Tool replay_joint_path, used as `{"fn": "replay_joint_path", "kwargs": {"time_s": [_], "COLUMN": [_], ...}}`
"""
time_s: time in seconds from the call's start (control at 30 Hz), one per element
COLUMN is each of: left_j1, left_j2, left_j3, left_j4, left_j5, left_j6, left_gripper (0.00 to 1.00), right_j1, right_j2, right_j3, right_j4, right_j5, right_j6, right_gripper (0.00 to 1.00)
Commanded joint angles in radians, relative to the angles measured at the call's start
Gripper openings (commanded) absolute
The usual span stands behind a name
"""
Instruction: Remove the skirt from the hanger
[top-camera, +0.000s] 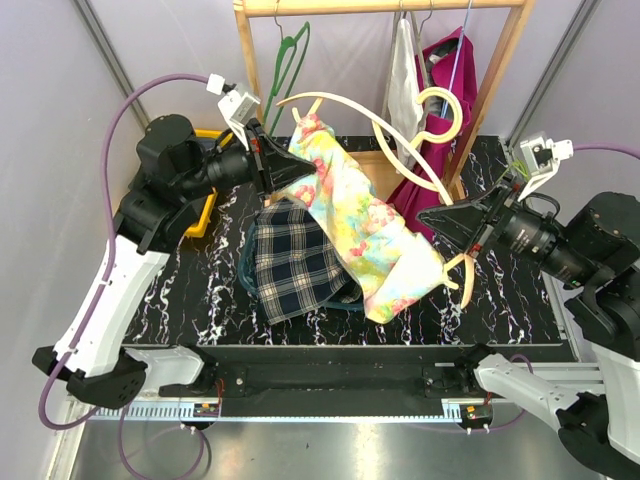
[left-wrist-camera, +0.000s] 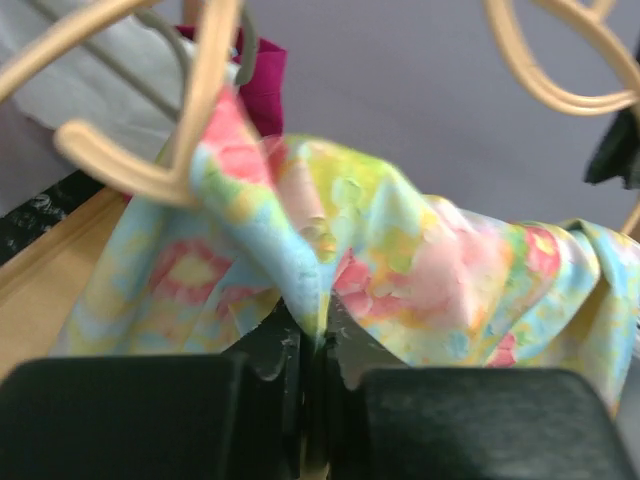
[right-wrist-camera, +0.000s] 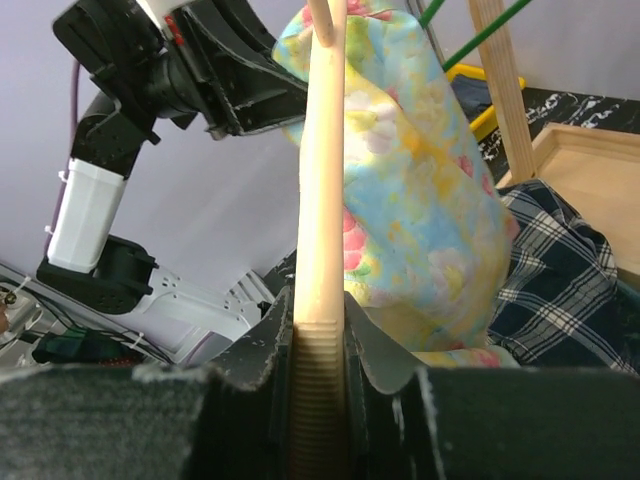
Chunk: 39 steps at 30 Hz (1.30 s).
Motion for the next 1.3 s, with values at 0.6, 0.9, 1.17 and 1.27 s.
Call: {"fn": "replay_joint_path", "kwargs": {"time_s": [0.6, 0.9, 1.17, 1.27], "left_j1": [0.47, 0.461, 0.242, 0.134], "left_j2": [-0.172, -0.163, 0.012, 0.06], "left_j3": [0.289, 0.065, 0.19, 0.252], "left_j4": [-0.109, -0.066, -0.057, -0.085], "left_j5": [0.154, 0.292, 0.241, 0.162], "left_j6": [0.188, 0.099, 0.088, 0.185], "left_gripper": [0.0, 0.0, 0.0, 0.0], "right_j1": [0.005, 0.005, 0.005, 0.005], "right_j2": [-0.294, -0.314, -0.32, -0.322], "right_j3": [-0.166, -0.074, -0.281, -0.449], "right_j4": [0.036, 0.004, -0.008, 0.004], "right_j5": [1.058, 1.133, 1.365, 1.493], "right_j6": [-0.206, -0.227, -0.227, -0.194], "right_gripper": [0.0, 0.0, 0.0, 0.0]}}
